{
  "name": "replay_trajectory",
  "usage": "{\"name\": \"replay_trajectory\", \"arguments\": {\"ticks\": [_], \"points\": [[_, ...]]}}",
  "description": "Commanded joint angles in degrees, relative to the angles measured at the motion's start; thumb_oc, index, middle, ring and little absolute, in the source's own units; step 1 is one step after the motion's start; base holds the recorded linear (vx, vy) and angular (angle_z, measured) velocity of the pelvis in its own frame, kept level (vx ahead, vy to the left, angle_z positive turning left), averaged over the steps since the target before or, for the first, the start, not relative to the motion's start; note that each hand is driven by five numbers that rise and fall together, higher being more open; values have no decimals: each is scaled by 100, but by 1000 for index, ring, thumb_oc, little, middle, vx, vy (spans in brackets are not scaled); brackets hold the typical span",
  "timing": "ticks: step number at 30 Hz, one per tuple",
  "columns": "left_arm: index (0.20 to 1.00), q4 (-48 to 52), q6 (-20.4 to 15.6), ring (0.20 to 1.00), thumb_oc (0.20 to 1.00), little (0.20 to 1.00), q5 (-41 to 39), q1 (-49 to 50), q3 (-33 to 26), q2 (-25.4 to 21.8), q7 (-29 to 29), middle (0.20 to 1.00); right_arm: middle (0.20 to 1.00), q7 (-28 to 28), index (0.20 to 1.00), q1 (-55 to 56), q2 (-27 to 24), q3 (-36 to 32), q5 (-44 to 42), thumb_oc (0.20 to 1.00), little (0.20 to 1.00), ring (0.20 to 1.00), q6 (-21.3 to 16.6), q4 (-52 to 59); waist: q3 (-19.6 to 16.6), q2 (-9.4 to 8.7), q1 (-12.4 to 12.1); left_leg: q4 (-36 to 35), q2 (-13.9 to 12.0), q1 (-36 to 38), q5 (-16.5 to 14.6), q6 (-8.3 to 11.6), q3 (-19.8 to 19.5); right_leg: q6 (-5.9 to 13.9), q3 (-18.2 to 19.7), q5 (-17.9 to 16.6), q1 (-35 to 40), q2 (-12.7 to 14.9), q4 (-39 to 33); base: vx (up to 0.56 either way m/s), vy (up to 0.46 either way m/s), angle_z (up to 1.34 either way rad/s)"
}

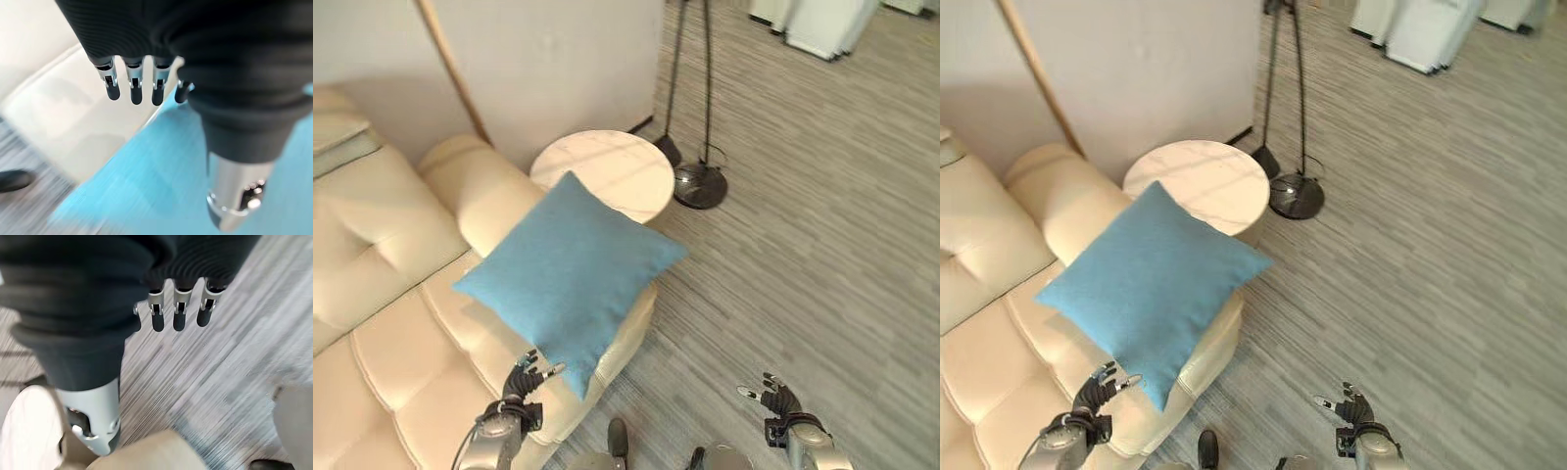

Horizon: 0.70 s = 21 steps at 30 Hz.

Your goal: Pick up all the scattered cushions and arrange them neatly on the sofa.

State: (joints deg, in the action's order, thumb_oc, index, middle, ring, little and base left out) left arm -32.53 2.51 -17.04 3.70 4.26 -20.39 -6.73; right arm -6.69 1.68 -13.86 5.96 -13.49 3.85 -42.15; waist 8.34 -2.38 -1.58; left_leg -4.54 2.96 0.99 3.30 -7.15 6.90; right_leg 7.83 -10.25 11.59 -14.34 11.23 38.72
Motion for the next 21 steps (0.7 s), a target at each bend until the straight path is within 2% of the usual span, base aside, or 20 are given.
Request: {"name": "replay_trajectory", "arguments": {"ticks": [1, 3, 5, 8, 9, 12, 14, 17, 19, 20, 21], "points": [[1000, 280, -178, 1000, 1000, 1000, 50, 105, -157, -118, -40, 1000, 1000, 19, 1000, -59, -120, -122, -42, 1000, 1000, 1000, -122, 149, 157, 11, -16, 297, -349, -357, -433, 481, -144, -14, 202, -815, 747, -293, -1920, 175, -110, 81], [1000, 169, -193, 1000, 1000, 1000, 29, 43, -118, -116, -56, 1000, 1000, 2, 1000, -92, -116, -120, -101, 1000, 1000, 1000, -129, 67, 206, 2, 73, 309, -304, -268, -508, 511, -424, -12, 661, -878, 642, -397, -2636, 194, -128, 57], [1000, 122, -205, 1000, 1000, 1000, 8, -35, -97, -111, -65, 1000, 1000, -30, 1000, -104, -117, -131, -150, 1000, 1000, 1000, -116, 28, 227, -26, 153, 285, -265, -218, -522, 552, -675, 65, 1114, -1149, 465, -449, -3228, 188, -147, 61], [1000, 10, -261, 1000, 1000, 1000, -28, -150, -20, -97, -91, 1000, 1000, -41, 1000, -115, -136, -114, -171, 1000, 1000, 1000, -114, -13, 255, -34, 294, 195, -281, -70, -559, 629, -1050, 144, 1462, -1436, 251, -489, -3657, 216, -176, 95], [1000, -27, -279, 1000, 1000, 1000, -51, -191, 32, -113, -76, 1000, 1000, -18, 1000, -98, -150, -87, -151, 1000, 1000, 1000, -110, -44, 217, -101, 320, 182, -268, 5, -611, 681, -1220, 133, 1437, -1450, 316, -471, -3763, 258, -236, 120], [1000, -66, -278, 1000, 1000, 1000, -47, -180, 41, -84, -71, 1000, 1000, 13, 1000, -104, -158, -34, -142, 1000, 1000, 1000, -139, -115, 150, -172, 330, 153, -348, 105, -621, 741, -1342, 71, 1438, -1422, 499, -536, -3793, 201, -233, 81], [1000, -133, -272, 1000, 1000, 1000, -186, -167, 23, -3, -110, 1000, 1000, 47, 1000, -113, -217, 51, -143, 1000, 1000, 1000, -167, -53, 24, -233, 307, 123, -624, 162, -616, 916, -1509, -44, 1353, -1336, 684, -703, -3864, 210, -304, 33], [1000, -167, -268, 1000, 1000, 1000, -303, -174, 15, 60, -131, 1000, 1000, 30, 1000, -105, -271, 41, -197, 1000, 1000, 1000, -212, -15, -31, -249, 307, 148, -789, 124, -591, 1026, -1607, -127, 1197, -1231, 812, -790, -3919, 141, -244, 23], [1000, -170, -274, 1000, 1000, 1000, -367, -169, 26, 100, -146, 1000, 1000, 16, 1000, -93, -322, 12, -223, 1000, 1000, 1000, -251, 12, -24, -261, 295, 322, -902, -8, -557, 1129, -1629, -205, 1019, -1094, 917, -827, -3909, 118, -256, 35], [1000, -141, -275, 1000, 1000, 1000, -339, -186, 52, 103, -133, 1000, 1000, 9, 1000, -89, -413, -14, -239, 1000, 1000, 1000, -264, 67, 76, -300, 280, 814, -918, -308, -536, 1159, -1425, -279, 787, -975, 1048, -748, -3883, 51, -177, 35], [1000, -138, -273, 1000, 1000, 1000, -339, -185, 51, 103, -133, 1000, 1000, 10, 1000, -90, -413, -14, -239, 1000, 1000, 1000, -265, 67, 74, -300, 294, 854, -911, -335, -554, 1158, -1441, -277, 773, -972, 1047, -743, -3882, 22, -104, 57]]}}
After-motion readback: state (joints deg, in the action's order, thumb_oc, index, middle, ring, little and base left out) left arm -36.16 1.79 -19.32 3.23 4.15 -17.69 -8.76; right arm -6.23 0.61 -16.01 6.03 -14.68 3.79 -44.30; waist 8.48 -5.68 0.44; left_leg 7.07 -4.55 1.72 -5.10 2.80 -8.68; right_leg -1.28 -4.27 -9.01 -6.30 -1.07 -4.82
